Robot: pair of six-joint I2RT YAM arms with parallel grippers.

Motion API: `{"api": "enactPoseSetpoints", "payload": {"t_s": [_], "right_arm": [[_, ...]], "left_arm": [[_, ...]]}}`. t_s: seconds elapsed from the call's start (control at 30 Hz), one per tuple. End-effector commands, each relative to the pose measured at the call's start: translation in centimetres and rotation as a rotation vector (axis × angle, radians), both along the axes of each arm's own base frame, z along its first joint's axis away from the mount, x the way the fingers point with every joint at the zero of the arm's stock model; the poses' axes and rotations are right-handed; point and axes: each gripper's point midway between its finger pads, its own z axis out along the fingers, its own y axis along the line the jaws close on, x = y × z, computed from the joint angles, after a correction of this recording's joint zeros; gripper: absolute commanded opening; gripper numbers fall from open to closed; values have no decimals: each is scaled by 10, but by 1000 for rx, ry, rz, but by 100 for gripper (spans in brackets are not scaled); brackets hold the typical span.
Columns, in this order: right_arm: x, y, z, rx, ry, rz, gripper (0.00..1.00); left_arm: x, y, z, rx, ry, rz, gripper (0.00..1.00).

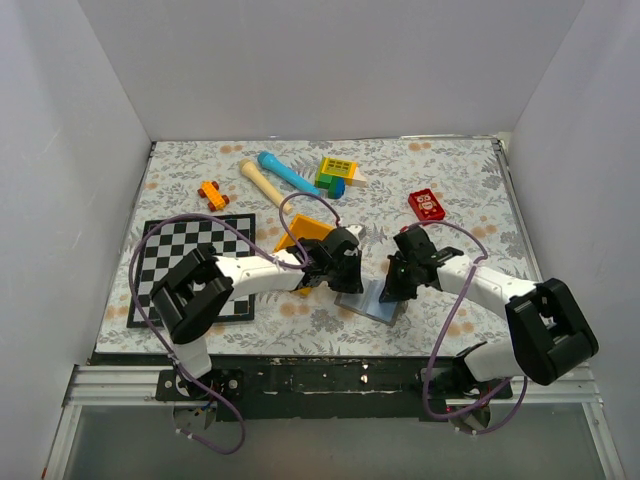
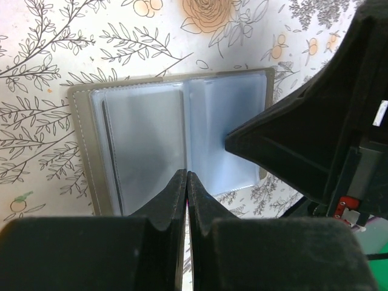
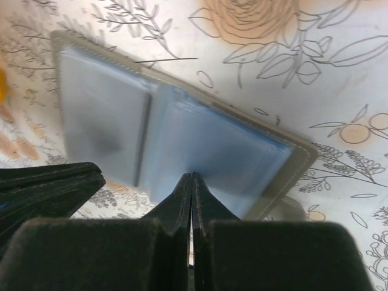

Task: Put the credit cards into the card holder
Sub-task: Turn over the card slot in the card holder.

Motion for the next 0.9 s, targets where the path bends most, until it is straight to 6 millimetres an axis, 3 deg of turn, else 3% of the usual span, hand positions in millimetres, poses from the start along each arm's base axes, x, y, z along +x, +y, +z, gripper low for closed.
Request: {"api": "enactPoseSetpoints", "payload": {"t_s": [0.0,0.13,0.27,0.67,0.87], "right_arm": [[2,-14,-7,-100,24,-27,1],[4,-23,-10,-173,49,-39,1],[12,-30,-13,-237,40,-55,1],[40,-34,-14,-301,16,-45,1],[43,-34,-10,-305,3,-24,1]], "left_arm": [[4,-9,-1,-5,-11,-8,0],[2,-4,-22,34,22,6,0],[1,1,-26,48,22,19,0],[7,13,-16,86,-4,80,0],[15,15,0,83,-44,105,0]]}}
